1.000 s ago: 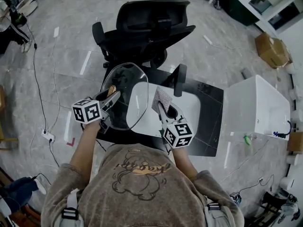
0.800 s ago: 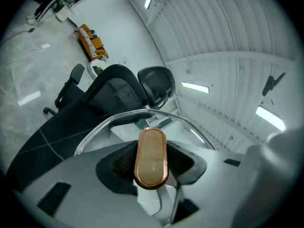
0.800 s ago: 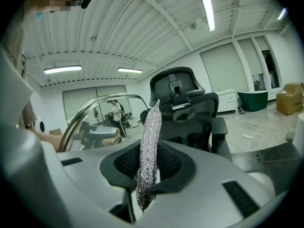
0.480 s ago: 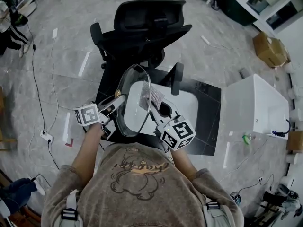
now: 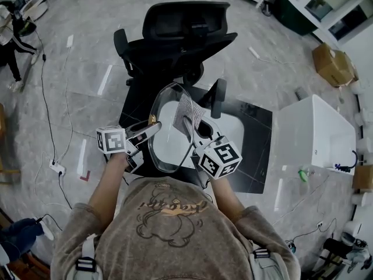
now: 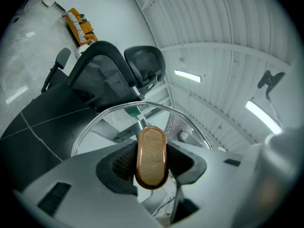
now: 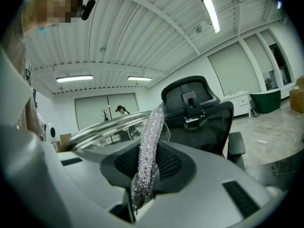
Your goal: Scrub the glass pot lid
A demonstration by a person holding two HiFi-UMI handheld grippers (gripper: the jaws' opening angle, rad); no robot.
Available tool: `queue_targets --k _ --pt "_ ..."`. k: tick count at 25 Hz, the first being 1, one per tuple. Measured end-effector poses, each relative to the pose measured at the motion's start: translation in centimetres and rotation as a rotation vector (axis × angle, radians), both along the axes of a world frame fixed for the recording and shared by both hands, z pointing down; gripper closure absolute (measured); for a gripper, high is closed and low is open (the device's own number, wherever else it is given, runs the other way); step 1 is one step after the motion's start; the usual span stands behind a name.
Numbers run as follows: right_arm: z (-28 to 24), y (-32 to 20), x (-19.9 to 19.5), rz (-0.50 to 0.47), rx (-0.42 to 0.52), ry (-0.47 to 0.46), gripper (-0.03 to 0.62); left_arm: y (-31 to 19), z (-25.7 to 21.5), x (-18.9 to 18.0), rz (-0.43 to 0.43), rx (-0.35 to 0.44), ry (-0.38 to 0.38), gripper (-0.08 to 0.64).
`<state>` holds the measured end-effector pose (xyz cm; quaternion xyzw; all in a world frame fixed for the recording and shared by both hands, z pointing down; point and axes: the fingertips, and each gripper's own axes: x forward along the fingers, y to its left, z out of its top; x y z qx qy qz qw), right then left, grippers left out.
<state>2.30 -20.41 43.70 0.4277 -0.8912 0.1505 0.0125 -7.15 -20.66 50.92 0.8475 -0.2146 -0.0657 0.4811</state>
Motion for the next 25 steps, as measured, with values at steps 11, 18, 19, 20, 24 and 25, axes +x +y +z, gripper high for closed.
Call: queue_targets --k 11,18,19,20,24,25 --pt "0.4 -2.3 0.6 -0.039 -0.044 -0.136 0.509 0.4 -1.5 2.2 0.079 0.022 0.008 0.379" --pt "0.8 -3.1 0.5 -0.066 -0.059 -0.164 0.509 0.8 -1.7 2.4 0.117 0.037 0.008 0.379" --pt "0.9 -3.3 0.5 -0.064 -0.061 -0.16 0.509 1.0 -1.9 2.6 0.125 0.045 0.009 0.379" --pt "1.1 -3.6 0.5 -0.06 -0.063 -0.158 0.509 1.2 -2.2 2.8 0.136 0.052 0.013 0.379" --pt "2.5 -4.5 0.4 -0.052 -0.085 -0.138 0.509 1.9 -2.9 3.7 0.167 0.059 0.061 0.379" --pt "3.0 -4.7 0.3 -0.056 -0.09 -0.132 0.509 2.0 -3.1 3.8 0.169 0.054 0.085 0.377"
